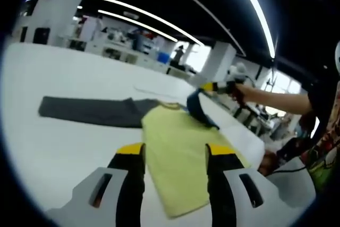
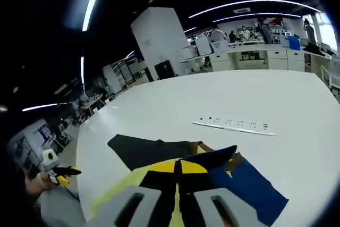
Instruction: Fold the garment on the visible template until the final outline fits inside the template.
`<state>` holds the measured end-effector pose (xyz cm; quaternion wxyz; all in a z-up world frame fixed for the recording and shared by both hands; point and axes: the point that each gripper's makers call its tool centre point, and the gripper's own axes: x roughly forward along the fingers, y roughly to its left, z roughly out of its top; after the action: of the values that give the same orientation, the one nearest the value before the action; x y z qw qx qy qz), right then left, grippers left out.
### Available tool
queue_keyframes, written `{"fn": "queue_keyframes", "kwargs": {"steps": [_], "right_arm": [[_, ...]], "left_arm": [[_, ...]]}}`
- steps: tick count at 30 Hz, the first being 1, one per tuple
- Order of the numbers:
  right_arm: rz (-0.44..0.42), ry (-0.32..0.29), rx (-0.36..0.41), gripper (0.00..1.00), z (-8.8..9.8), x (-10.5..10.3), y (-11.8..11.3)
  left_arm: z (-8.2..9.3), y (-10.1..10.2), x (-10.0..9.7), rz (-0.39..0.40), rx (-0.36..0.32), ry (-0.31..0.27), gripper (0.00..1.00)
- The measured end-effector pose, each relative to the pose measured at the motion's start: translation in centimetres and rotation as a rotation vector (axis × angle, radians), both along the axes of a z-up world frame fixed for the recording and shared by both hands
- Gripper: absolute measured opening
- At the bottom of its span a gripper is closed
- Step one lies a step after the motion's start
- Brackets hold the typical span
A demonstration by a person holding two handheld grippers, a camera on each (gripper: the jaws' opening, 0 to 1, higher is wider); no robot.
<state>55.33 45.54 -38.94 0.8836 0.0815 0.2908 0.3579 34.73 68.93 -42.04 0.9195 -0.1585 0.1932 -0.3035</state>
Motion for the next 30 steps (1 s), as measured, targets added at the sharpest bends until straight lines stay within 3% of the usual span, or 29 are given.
{"fn": "queue_keyframes", "kwargs": {"steps": [12, 18, 22, 30], "right_arm": [[0.093, -0.023, 0.069, 0.00, 2.2, 0.0, 5.9], [0.145, -0.026, 0.066, 0.00, 2.1, -0.1, 8.8], [0.178, -0.015, 0.043, 0.00, 0.8, -0.2, 10.3], [0.208, 0.044, -0.017, 0.00, -3.8, -0.5, 12.2]], "left_arm": [[-0.2, -0.1, 0.1, -0.005, -0.007, 0.006, 0.41], [-0.2, -0.1, 0.2, -0.003, -0.009, 0.007, 0.41], [-0.1, 0.0, 0.2, 0.003, -0.013, 0.009, 0.41], [-0.1, 0.0, 0.3, 0.003, -0.011, 0.007, 0.43]]}}
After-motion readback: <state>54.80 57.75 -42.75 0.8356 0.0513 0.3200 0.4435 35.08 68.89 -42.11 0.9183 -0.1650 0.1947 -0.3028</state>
